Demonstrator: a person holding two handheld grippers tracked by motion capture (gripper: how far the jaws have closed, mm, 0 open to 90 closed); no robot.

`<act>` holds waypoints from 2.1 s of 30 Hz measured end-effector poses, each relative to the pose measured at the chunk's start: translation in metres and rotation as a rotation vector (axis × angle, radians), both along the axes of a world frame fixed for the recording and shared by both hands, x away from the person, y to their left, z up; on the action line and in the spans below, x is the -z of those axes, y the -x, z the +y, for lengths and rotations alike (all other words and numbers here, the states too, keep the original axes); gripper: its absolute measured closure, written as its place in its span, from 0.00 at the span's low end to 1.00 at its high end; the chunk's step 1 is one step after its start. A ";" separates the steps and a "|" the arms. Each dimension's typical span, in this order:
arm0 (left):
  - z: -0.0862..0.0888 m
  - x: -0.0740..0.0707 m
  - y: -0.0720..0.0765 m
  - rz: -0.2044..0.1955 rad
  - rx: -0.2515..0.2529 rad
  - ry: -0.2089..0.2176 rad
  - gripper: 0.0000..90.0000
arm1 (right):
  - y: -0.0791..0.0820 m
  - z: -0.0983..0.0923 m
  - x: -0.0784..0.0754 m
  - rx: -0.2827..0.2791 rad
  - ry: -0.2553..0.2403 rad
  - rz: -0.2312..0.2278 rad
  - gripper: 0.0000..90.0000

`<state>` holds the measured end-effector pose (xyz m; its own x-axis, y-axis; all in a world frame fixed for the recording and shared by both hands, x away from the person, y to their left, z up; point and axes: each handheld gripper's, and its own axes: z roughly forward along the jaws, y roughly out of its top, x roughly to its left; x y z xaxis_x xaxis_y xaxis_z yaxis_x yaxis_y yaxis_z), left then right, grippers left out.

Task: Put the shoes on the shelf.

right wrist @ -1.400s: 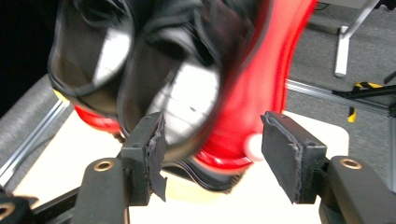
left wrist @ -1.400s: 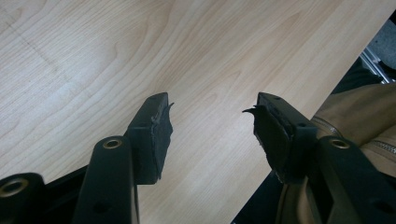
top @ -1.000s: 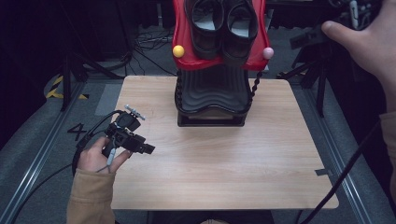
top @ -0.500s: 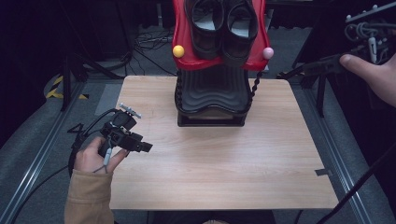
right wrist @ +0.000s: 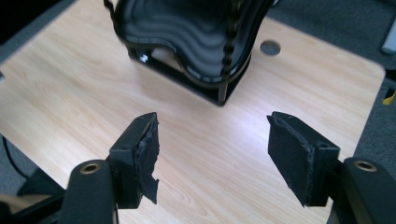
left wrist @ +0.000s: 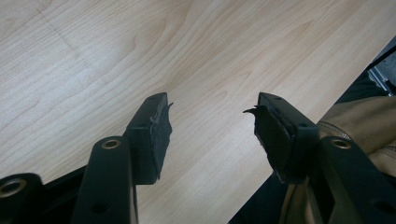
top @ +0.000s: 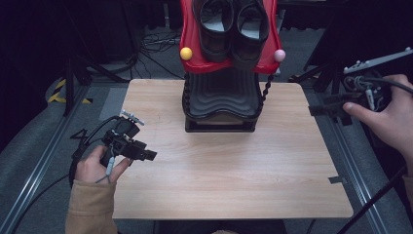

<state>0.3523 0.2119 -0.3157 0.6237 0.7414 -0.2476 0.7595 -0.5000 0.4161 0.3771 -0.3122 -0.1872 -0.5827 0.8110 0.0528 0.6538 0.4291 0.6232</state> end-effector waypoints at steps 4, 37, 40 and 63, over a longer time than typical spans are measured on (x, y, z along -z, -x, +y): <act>-0.003 0.003 0.000 0.006 0.000 -0.010 0.51 | -0.001 -0.006 0.027 -0.019 0.016 0.026 0.38; 0.005 0.023 0.003 0.045 -0.015 -0.018 0.50 | -0.002 0.015 0.208 -0.074 0.011 0.182 0.37; 0.006 0.025 0.001 0.046 -0.018 -0.016 0.50 | -0.007 0.016 0.222 -0.070 0.007 0.199 0.37; 0.014 0.060 -0.017 0.054 -0.055 -0.032 0.50 | -0.013 0.003 0.284 0.011 -0.025 0.148 0.38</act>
